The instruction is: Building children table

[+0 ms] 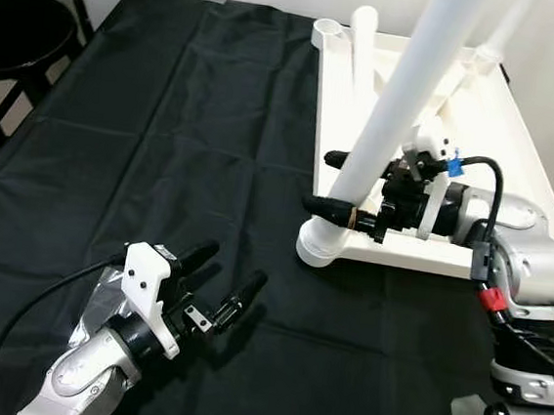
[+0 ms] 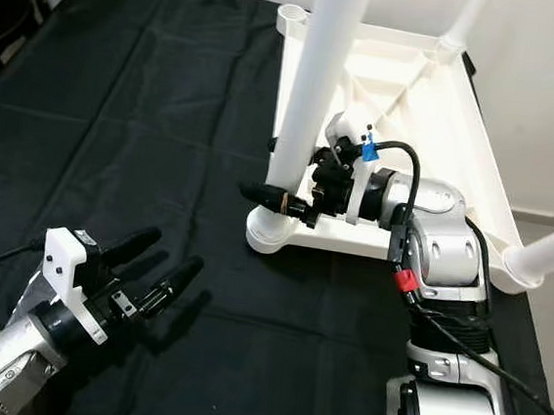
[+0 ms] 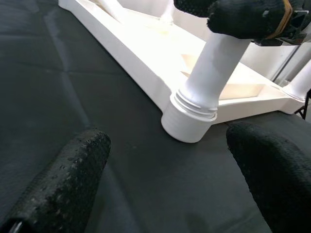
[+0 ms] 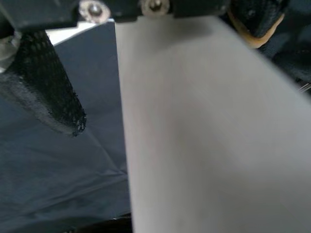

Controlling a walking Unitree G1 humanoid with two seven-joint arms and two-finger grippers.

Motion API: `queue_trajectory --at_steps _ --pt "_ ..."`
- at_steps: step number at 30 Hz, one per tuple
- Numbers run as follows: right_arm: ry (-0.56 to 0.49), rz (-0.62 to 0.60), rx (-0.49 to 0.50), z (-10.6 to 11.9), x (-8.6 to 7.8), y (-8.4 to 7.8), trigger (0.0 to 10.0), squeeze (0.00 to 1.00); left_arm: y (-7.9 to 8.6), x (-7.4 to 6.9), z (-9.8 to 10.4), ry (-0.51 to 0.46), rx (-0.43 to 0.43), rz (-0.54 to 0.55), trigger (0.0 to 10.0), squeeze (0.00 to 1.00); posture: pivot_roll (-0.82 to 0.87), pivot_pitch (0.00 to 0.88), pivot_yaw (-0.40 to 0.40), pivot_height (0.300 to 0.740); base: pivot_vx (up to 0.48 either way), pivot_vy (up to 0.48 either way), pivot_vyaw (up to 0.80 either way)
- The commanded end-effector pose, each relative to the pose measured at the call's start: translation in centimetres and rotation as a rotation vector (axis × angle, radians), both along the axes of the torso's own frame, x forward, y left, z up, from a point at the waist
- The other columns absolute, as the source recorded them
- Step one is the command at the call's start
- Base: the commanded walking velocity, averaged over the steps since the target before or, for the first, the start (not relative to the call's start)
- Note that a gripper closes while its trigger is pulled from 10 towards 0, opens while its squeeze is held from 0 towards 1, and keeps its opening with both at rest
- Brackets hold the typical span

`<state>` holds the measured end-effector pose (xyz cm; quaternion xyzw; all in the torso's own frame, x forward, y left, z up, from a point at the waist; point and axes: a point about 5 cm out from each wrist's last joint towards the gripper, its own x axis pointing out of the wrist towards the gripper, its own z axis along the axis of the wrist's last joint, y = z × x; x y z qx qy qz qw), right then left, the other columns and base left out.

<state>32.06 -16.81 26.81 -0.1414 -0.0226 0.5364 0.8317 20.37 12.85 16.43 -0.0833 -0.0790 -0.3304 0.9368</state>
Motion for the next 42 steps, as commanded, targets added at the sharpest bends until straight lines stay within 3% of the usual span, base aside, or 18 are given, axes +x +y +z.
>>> queue_trajectory --at_steps 1,7,10,12,13,15,16,18,19,24,28,29,30,31,36,37,39,42 --pt "-0.010 0.022 -0.005 0.3 0.0 -0.3 0.0 0.00 -0.1 -0.3 -0.2 0.016 -0.002 -0.005 10.0 0.00 0.04 0.268 -0.087 0.740 0.000 0.000 0.00" --pt "0.056 0.009 0.001 -1.7 -0.9 0.6 0.0 0.00 -0.3 -0.2 -0.1 0.014 -0.006 -0.003 10.0 0.00 0.04 0.265 -0.093 0.740 0.000 0.000 0.00" --pt "0.141 -0.142 0.054 -4.4 -1.8 2.2 0.0 0.00 -0.3 -0.2 -0.2 0.014 -0.006 -0.001 10.0 0.00 0.03 0.259 -0.102 0.740 0.000 0.000 0.00" --pt "0.175 -0.335 0.065 -6.5 -2.9 3.4 0.0 0.00 -0.2 -0.3 -0.3 0.015 -0.004 -0.001 10.0 0.00 0.03 0.253 -0.111 0.740 0.000 0.000 0.00" --pt "0.175 -0.335 0.065 -6.5 -2.9 3.4 0.0 0.00 -0.2 -0.3 -0.3 0.015 -0.004 -0.001 10.0 0.00 0.03 0.253 -0.111 0.740 0.000 0.000 0.00" --pt "0.151 -0.872 0.075 -8.6 -4.4 2.0 0.0 0.00 -0.2 -0.3 -0.4 0.016 -0.003 -0.001 10.0 0.00 0.02 0.244 -0.118 0.740 0.000 0.000 0.00" --pt "0.151 -0.872 0.075 -8.6 -4.4 2.0 0.0 0.00 -0.2 -0.3 -0.4 0.016 -0.003 -0.001 10.0 0.00 0.02 0.244 -0.118 0.740 0.000 0.000 0.00" --pt "0.147 -1.092 0.064 -9.7 -6.0 1.3 0.0 0.00 -0.2 -0.1 -0.5 0.017 -0.004 0.000 10.0 0.00 0.02 0.236 -0.108 0.740 0.000 0.000 0.00" --pt "0.147 -1.092 0.064 -9.7 -6.0 1.3 0.0 0.00 -0.2 -0.1 -0.5 0.017 -0.004 0.000 10.0 0.00 0.02 0.236 -0.108 0.740 0.000 0.000 0.00" --pt "0.155 -0.939 0.125 -9.2 -6.1 5.0 0.0 0.00 -0.1 0.2 -0.8 0.019 -0.001 -0.005 10.0 0.00 0.01 0.213 -0.105 0.740 0.000 0.000 0.00" --pt "0.152 -0.934 0.130 -9.0 -6.1 5.1 0.0 0.00 -0.1 0.3 -0.8 0.017 -0.002 -0.003 10.0 0.00 0.01 0.212 -0.106 0.740 0.000 0.000 0.00" --pt "0.155 -0.928 0.128 -8.9 -6.0 5.1 1.8 0.00 -0.1 0.3 -0.8 0.015 -0.002 0.000 10.0 0.00 0.01 0.211 -0.105 0.740 0.000 0.000 0.00" --pt "0.170 -0.916 0.112 -9.0 -6.2 5.3 9.2 0.00 -0.1 0.4 -0.8 0.013 -0.002 0.002 10.0 0.00 0.01 0.211 -0.105 0.740 0.000 0.000 0.00" --pt "0.182 -0.908 0.113 -8.9 -6.3 5.5 10.0 0.00 -0.1 0.4 -0.8 0.012 -0.002 0.003 10.0 0.00 0.01 0.211 -0.105 0.740 0.000 0.000 0.00" --pt "0.171 -0.835 0.135 -8.3 -6.6 6.2 10.0 0.00 -0.1 0.4 -0.7 0.011 -0.002 0.003 10.0 0.00 0.00 0.212 -0.099 0.740 0.000 0.000 0.00" --pt "0.142 -0.784 0.171 -7.5 -6.4 6.2 10.0 1.00 -0.1 0.5 -0.8 0.011 -0.002 0.002 10.0 0.00 0.00 0.212 -0.099 0.740 0.000 0.000 0.00" --pt "0.056 -0.701 0.264 -5.4 -6.0 5.1 10.0 1.00 0.0 0.5 -0.8 0.012 -0.002 0.000 10.0 0.00 0.00 0.211 -0.094 0.740 0.000 0.000 0.00" --pt "0.028 -0.678 0.290 -4.7 -5.9 4.6 10.0 1.00 0.0 0.6 -0.8 0.012 -0.002 0.000 10.0 0.00 0.00 0.211 -0.094 0.740 0.000 0.000 0.00"
